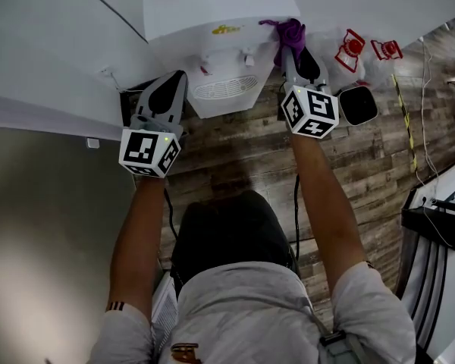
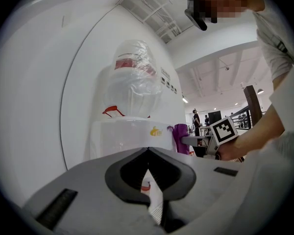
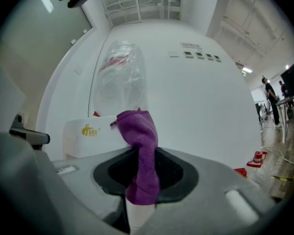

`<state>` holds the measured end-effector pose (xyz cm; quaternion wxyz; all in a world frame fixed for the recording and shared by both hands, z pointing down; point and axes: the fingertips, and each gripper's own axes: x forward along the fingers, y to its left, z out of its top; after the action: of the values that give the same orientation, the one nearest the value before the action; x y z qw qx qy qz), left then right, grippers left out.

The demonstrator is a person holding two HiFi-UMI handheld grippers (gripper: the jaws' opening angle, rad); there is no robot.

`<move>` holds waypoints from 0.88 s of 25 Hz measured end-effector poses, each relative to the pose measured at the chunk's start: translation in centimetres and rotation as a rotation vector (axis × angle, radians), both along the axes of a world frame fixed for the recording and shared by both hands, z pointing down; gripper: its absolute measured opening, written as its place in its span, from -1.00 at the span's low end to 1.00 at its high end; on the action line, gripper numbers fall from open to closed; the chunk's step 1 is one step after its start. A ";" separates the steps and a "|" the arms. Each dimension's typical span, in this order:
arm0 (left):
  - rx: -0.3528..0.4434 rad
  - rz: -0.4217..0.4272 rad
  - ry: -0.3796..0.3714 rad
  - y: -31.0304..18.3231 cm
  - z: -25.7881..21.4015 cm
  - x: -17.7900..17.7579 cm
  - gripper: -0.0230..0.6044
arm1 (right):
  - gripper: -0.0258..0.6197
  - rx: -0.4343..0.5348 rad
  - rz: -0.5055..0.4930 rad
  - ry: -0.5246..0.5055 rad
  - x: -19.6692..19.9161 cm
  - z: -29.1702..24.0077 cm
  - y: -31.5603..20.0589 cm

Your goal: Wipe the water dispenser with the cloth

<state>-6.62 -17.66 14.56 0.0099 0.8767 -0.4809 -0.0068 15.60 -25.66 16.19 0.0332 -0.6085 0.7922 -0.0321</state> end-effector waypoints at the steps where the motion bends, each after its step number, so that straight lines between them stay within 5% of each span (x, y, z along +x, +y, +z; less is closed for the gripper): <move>1: 0.002 -0.001 -0.002 0.1 0.1 0.0 -0.93 | -0.61 -0.002 0.007 -0.009 0.4 0.2 0.0; 8: 0.006 -0.013 -0.010 0.8 1.8 -1.4 -0.93 | -0.61 0.046 -0.028 -0.056 -1.4 -0.3 3.5; 22: 0.009 -0.058 0.006 0.2 7.2 -5.9 -0.93 | -0.61 0.030 -0.305 -0.105 -21.1 4.2 8.6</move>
<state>-12.49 -17.46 21.80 0.0071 0.8624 -0.5061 -0.0117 -5.48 -17.02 20.39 0.0785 -0.4781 0.8730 -0.0565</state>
